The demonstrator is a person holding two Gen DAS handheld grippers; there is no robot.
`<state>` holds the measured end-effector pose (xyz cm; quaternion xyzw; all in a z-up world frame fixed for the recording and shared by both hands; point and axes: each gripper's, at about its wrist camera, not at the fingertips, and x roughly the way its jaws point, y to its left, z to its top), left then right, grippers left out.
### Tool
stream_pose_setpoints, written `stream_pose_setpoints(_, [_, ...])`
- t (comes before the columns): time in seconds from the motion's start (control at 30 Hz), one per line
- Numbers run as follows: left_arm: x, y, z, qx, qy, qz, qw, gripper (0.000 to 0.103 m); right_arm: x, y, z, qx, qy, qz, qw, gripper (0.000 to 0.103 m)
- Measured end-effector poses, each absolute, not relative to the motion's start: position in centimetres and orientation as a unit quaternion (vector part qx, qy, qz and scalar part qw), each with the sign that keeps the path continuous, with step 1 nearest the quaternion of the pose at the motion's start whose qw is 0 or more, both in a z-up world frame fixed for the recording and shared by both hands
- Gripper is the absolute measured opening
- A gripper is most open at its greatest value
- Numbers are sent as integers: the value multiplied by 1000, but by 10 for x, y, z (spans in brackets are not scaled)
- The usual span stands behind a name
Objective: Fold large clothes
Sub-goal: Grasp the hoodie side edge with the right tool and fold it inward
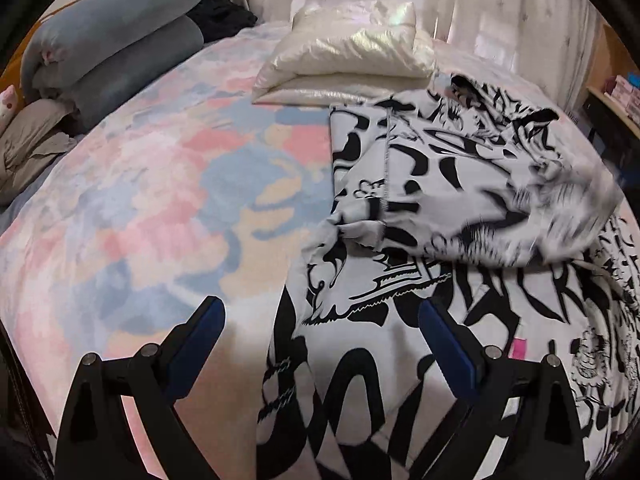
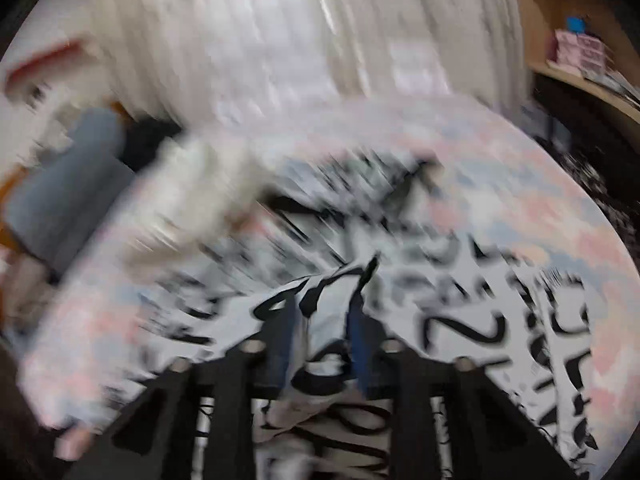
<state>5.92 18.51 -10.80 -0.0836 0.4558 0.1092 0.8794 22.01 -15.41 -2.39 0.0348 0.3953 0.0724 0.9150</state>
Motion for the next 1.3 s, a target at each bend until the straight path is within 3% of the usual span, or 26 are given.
stream_pose_setpoints(0.13, [73,188,-116,-95,469,110,871,97,228,-185,-92,73,480,47,873,45])
stream_pose_setpoints(0.37, [90,187,-113,-91,467,110,872,97,206,-205,-132,135,506,78,848,52])
stream_pose_setpoints(0.9, [143,181,-69,-74,444,76,890,97,212,-204,-119,129,487,101,858,52])
stream_pose_setpoints(1.07, [181,163,-77,-59,459,56,885,97,217,-210,-101,138,473,106,864,52])
stream_pose_setpoints(1.2, [213,151,-93,-60,483,44,873,97,231,-211,-100,135,472,108,864,61])
stream_pose_setpoints(1.3, [236,146,-110,-71,502,42,861,97,249,-211,-111,139,483,111,857,61])
